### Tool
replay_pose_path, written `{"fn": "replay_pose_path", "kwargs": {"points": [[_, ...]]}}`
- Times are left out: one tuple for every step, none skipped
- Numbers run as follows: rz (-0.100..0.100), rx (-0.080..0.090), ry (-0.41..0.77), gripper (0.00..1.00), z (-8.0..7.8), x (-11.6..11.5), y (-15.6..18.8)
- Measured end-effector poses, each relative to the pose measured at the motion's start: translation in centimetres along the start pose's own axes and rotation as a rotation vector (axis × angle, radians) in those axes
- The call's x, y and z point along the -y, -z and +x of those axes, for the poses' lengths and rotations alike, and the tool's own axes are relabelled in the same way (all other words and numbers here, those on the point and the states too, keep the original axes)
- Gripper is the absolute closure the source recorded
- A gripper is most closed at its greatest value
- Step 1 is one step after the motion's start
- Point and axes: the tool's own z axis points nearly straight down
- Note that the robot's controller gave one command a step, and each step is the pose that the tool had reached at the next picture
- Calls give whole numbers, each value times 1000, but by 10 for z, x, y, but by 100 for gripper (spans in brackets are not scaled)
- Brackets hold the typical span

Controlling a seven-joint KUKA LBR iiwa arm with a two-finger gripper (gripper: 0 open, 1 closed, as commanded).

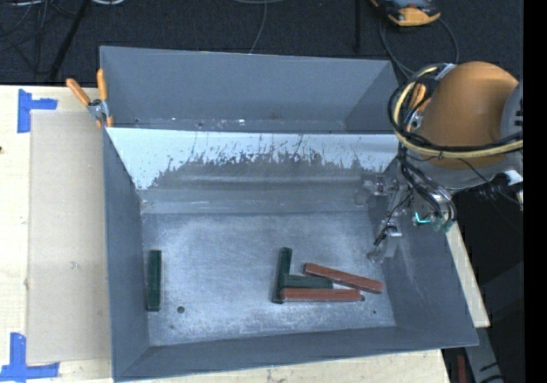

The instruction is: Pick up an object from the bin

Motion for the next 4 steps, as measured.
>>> {"fn": "replay_pose_path", "kwargs": {"points": [[-2, -3, 92, 0, 41, -70, -96], [1, 3, 177, 0, 67, -82, -115], [1, 5, 181, 100, 66, -82, -114], [3, 14, 175, 100, 92, -70, 9]]}}
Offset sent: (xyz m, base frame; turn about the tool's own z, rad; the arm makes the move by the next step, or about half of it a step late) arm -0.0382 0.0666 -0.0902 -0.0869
